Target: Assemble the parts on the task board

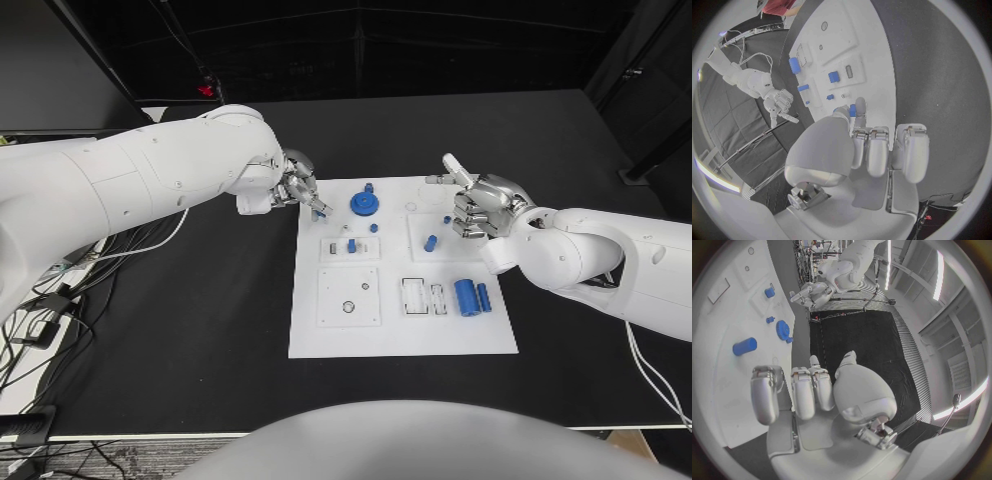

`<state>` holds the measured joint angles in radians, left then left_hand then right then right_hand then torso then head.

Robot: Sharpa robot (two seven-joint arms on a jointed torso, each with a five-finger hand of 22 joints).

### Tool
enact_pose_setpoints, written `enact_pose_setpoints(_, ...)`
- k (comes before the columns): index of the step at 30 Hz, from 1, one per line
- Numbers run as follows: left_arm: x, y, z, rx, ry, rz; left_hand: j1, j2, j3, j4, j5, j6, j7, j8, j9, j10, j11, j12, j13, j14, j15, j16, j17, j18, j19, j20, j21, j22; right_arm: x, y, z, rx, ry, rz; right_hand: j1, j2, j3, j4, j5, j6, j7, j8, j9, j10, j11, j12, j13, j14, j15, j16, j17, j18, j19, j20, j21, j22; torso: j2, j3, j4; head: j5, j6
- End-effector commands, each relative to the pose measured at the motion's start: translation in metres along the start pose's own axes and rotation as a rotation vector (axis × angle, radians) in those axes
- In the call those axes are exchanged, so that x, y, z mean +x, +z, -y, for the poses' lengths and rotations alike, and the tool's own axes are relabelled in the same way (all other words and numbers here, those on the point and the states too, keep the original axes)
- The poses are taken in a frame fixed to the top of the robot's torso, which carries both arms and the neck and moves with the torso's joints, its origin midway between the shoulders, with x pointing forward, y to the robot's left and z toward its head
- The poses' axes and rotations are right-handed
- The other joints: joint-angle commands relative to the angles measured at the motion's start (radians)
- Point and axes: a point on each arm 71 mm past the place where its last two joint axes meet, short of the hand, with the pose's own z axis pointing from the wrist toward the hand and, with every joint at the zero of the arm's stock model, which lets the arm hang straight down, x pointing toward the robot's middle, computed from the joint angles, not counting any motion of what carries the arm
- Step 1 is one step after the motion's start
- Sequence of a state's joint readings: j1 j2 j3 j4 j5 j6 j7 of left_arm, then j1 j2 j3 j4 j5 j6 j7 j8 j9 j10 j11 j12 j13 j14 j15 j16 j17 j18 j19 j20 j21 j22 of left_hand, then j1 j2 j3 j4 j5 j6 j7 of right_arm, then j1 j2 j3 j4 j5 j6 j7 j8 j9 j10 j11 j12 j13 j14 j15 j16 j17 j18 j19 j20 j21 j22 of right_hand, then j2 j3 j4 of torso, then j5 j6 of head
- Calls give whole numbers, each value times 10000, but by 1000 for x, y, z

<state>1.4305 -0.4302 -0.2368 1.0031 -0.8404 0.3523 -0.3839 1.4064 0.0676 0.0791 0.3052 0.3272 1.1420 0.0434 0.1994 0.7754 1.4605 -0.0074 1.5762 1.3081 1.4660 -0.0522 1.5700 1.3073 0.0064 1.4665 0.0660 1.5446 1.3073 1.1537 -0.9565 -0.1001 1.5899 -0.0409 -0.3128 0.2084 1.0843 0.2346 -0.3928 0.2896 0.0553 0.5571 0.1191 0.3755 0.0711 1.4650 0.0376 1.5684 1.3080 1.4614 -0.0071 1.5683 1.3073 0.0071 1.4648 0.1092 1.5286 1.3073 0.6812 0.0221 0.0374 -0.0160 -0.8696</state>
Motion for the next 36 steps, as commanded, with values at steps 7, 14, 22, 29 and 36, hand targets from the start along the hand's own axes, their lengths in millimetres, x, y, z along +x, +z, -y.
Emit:
enact_pose_setpoints(7,11,-21,2,-367,-28,-668,913,821,408,-169,244,232,-137,46,32,1103,-168,-54,2627,1048,-66,8,2635,50,674,-39,-56,2485,1,0,-1,-44,0,-22,20,78,-48,-3,0,-79,2,72,12,1058,40,24,2628,1093,59,25,2635,114,423,32,-39,2386,1,1,10,9,-9)
enact_pose_setpoints(14,26,-29,10,-278,106,-1083,760,717,584,-170,413,266,-145,34,44,1103,-176,-54,2627,1048,-76,8,2635,54,663,-48,-67,2480,3,0,-1,-53,6,-67,20,78,-48,-3,0,-79,2,72,12,1058,40,24,2628,1093,59,25,2635,114,423,32,-39,2386,8,-18,-26,74,10)
enact_pose_setpoints(22,33,-31,13,-466,210,-1207,726,694,638,-170,454,274,-147,30,47,1103,-179,-54,2627,1048,-78,8,2635,60,643,-51,-84,2471,3,1,-1,-57,6,-73,20,78,-48,-3,0,-79,2,72,12,1058,40,24,2628,1093,59,25,2635,114,423,32,-39,2386,-1,-11,-15,86,14)
enact_pose_setpoints(29,37,-26,16,-627,197,-1219,704,686,686,-173,477,272,-148,22,48,1103,-181,-54,2627,1048,-80,8,2635,68,619,-53,-105,2462,4,1,-1,-68,5,-89,20,78,-48,-3,0,-79,2,72,12,1058,40,24,2628,1093,59,25,2635,114,423,32,-39,2386,11,-20,-21,90,27)
enact_pose_setpoints(36,42,-19,22,-781,71,-1042,691,658,782,-188,517,262,-150,6,48,1103,-183,-54,2627,1048,-84,8,2635,74,598,-56,-124,2453,4,1,-1,-72,6,-102,23,77,-50,-3,3,-80,2,88,13,1058,40,24,2628,1093,60,25,2635,120,402,33,-53,2378,14,-19,-9,87,19)
